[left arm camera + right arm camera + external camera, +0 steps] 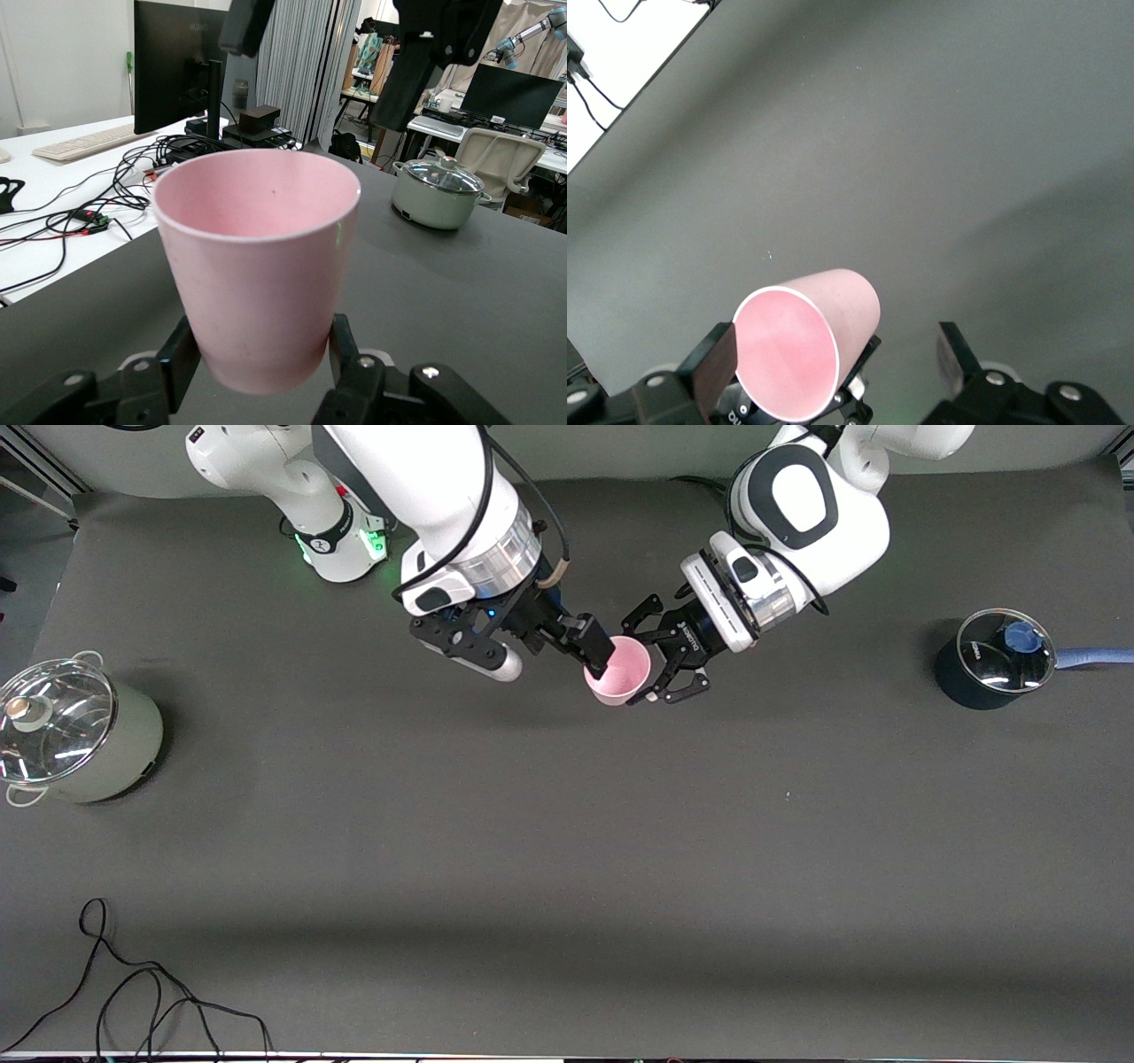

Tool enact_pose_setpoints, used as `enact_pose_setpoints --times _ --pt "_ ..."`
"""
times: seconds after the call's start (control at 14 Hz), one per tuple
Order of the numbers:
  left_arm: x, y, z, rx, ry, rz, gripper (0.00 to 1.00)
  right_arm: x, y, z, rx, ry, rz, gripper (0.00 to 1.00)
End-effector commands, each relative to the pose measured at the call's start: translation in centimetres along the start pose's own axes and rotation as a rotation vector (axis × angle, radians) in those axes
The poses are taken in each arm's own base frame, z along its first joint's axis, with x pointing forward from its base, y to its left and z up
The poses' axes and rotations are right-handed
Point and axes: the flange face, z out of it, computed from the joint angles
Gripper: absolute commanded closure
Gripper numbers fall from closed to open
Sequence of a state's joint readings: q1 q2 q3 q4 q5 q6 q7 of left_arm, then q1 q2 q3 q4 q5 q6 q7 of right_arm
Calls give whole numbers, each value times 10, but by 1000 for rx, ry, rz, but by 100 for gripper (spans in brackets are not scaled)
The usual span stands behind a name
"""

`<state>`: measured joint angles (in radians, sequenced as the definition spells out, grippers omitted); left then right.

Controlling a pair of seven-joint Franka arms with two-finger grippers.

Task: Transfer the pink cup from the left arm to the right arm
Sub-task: 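Reach the open right gripper toward the pink cup held by the left gripper, then close the right gripper on the pink cup's rim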

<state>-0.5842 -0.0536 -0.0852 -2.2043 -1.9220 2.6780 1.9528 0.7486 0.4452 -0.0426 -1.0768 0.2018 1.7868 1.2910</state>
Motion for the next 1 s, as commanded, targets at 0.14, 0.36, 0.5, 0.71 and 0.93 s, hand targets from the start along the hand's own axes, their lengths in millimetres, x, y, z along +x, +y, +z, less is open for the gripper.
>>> enact_pose_setpoints --times 0.14,0.36,0.5,0.71,0.93 --pt "2 5 -5 14 9 -13 50 -20 -8 39 -56 -20 21 0" --pt "2 5 -5 14 9 -14 50 -22 -9 55 -76 -25 78 2" --pt "2 5 -5 14 9 -13 50 -22 -9 55 -78 -38 151 4" --pt "1 5 -5 14 8 -14 49 -20 -7 52 -75 -82 209 41" --pt "1 5 -4 14 6 -16 49 -20 -7 52 -76 -74 239 100"
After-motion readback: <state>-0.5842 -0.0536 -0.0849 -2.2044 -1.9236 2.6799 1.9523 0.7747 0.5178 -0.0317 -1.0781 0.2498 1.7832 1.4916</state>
